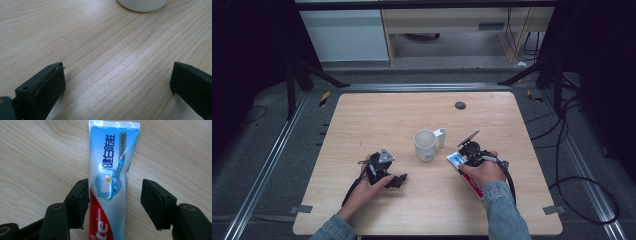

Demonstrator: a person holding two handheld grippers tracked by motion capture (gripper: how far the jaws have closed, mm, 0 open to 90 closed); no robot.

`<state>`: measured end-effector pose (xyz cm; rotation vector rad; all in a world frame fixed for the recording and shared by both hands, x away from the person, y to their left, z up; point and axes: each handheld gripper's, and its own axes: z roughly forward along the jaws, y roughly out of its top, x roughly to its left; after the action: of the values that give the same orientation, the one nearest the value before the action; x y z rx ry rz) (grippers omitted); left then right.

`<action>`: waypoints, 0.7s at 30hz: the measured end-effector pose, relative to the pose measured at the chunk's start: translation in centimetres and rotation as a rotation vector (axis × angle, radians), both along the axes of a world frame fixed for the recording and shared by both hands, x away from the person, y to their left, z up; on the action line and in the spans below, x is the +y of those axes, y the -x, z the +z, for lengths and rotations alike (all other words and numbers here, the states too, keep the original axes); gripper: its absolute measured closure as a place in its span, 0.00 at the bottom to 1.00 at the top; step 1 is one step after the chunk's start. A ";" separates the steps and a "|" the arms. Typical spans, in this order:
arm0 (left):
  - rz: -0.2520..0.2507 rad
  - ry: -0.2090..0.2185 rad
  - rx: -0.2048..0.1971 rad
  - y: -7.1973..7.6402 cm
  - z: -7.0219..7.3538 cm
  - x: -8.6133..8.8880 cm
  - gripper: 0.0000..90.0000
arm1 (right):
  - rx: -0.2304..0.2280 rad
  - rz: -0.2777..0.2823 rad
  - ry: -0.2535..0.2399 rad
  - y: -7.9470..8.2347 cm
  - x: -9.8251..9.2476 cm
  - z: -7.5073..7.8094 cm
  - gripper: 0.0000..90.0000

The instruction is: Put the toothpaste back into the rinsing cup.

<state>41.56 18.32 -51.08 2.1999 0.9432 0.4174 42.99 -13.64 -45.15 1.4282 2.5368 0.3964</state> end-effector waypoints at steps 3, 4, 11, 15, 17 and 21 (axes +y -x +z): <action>0.000 0.000 0.000 0.0 0.0 0.0 0.00 | 0.009 0.003 0.000 -0.1 0.1 -0.2 0.46; 0.000 -0.001 0.000 0.0 0.0 0.0 0.00 | 0.009 0.012 0.002 -0.1 0.1 -0.2 0.46; 0.000 0.000 0.000 0.0 0.0 0.0 0.00 | 0.042 0.000 0.007 -0.7 0.4 -1.0 0.48; 0.000 0.000 0.000 0.0 0.0 0.0 0.00 | 0.052 0.002 0.005 -0.9 0.6 -1.3 0.52; -0.001 0.000 0.000 0.0 0.0 0.0 0.00 | 0.054 0.002 0.004 -1.0 0.6 -1.3 0.53; -0.001 0.000 0.000 0.0 0.0 0.0 0.00 | 0.058 0.000 0.018 -1.0 0.9 -1.5 0.53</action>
<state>41.58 18.32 -51.08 2.2002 0.9422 0.4170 44.03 -12.73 -46.68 1.4541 2.5782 0.3358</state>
